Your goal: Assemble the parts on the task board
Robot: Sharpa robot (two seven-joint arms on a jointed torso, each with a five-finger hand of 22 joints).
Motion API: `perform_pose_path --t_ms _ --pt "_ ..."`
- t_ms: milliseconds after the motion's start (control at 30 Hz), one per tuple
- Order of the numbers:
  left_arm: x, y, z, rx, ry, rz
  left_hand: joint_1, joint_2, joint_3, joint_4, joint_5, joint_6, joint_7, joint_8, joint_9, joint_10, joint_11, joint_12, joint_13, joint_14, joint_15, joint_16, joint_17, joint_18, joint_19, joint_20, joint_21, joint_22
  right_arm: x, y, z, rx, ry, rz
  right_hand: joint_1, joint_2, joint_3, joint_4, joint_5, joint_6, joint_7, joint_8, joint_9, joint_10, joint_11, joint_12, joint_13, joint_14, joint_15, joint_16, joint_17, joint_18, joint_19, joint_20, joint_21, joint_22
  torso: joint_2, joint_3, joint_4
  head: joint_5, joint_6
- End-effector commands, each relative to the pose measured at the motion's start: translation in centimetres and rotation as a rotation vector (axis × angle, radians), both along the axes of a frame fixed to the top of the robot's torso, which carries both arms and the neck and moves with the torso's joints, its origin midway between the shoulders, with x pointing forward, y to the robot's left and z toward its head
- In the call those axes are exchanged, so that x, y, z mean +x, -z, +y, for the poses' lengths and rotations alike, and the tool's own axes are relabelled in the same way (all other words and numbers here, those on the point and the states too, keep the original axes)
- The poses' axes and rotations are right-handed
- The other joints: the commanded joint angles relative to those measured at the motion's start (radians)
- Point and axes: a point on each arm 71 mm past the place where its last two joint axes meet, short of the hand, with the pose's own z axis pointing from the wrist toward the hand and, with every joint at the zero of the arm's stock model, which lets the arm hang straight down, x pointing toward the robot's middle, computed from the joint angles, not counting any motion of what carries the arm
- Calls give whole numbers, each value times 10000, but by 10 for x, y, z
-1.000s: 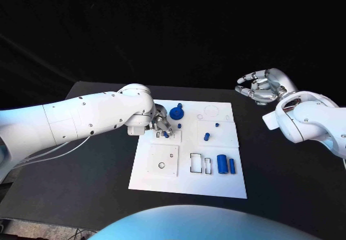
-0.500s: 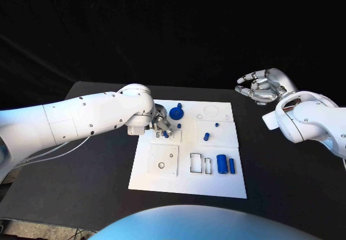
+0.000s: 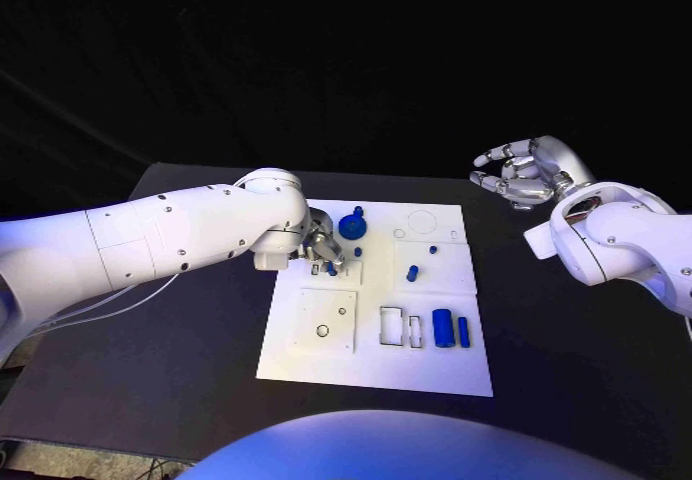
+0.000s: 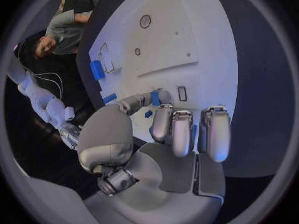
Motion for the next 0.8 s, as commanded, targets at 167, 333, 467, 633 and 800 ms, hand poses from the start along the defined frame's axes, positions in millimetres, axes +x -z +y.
perform_pose_path --t_ms 167,333,467,633,800 --pt "-7 12 0 328 248 521 -184 -21 -128 155 -339 -21 -101 36 -34 101 -50 15 664 1038 -73 36 2634 -113 639 -69 24 2219 -1 -1 1 -42 -80 -81 -137 -28 67 -4 28 -65 13 63 11 -72 6 19 -10 546 54 -54 927 171 -90 -13 -53 540 3 0 6 -16 0" --pt "-7 12 0 308 232 498 -291 -3 -172 274 -503 21 -102 74 -42 106 -51 35 675 1038 -73 36 2634 -115 645 -69 28 2227 -1 0 1 -42 -92 -71 -141 -31 66 -4 27 -66 14 63 11 -78 7 14 -17 543 54 -59 916 172 -92 -13 -57 538 5 0 7 -17 0" --pt "-7 12 -1 309 242 505 -383 -32 -217 348 -631 39 -100 99 -46 108 -50 38 674 1038 -73 36 2634 -116 650 -69 31 2232 -1 0 1 -43 -93 -69 -141 -31 66 -4 27 -66 14 63 11 -78 7 14 -17 543 54 -59 916 172 -92 -13 -57 538 0 -5 4 -21 0" --pt "-7 12 -1 308 243 507 -442 -60 -249 393 -698 44 -99 111 -50 109 -48 42 676 1038 -73 36 2634 -116 650 -69 29 2233 -1 -1 1 -43 -92 -70 -141 -31 66 -4 27 -66 14 63 11 -78 7 14 -17 543 54 -59 916 172 -92 -13 -57 538 1 -4 0 -24 0" --pt "-6 12 0 306 219 497 -549 -29 -269 509 -800 53 -98 129 -60 111 -47 47 676 1038 -72 36 2634 -116 652 -68 29 2236 -1 -1 1 -43 -88 -71 -166 -41 62 -2 18 -71 15 65 12 -77 9 16 -18 543 56 -59 918 173 -96 -12 -67 535 -2 -3 3 -25 0"
